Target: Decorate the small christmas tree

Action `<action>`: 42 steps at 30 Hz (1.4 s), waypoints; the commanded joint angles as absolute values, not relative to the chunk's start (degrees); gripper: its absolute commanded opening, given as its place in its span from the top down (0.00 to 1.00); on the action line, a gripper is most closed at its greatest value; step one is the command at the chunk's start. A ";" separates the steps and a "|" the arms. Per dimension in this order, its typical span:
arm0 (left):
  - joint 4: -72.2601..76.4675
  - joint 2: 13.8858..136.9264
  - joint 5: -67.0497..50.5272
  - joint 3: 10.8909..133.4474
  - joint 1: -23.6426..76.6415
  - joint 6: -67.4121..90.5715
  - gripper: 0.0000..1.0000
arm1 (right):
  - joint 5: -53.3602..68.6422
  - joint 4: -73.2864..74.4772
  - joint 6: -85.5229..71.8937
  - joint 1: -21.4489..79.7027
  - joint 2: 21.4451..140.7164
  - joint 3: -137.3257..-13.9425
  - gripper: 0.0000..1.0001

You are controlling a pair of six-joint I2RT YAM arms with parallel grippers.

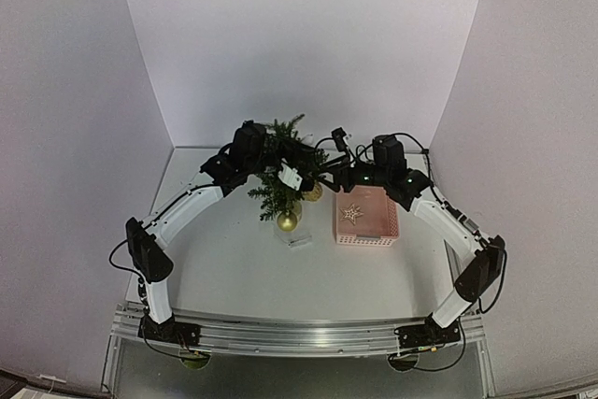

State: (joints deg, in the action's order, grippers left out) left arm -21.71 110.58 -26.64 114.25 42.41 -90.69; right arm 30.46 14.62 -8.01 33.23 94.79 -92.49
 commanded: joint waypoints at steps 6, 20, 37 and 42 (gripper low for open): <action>-17.15 106.60 -25.48 112.46 41.91 -88.55 0.40 | 30.04 13.62 -8.63 34.58 96.65 -95.02 0.49; -15.78 104.66 -26.84 109.65 41.84 -87.80 0.39 | 26.39 13.36 -9.23 34.64 97.44 -95.81 0.69; -6.56 102.16 -25.43 106.27 41.83 -84.59 0.37 | 26.08 13.34 -8.93 34.63 96.17 -95.94 0.46; -1.66 100.83 -23.88 104.39 41.79 -82.49 0.37 | 25.45 13.39 -8.91 34.64 95.28 -97.03 0.38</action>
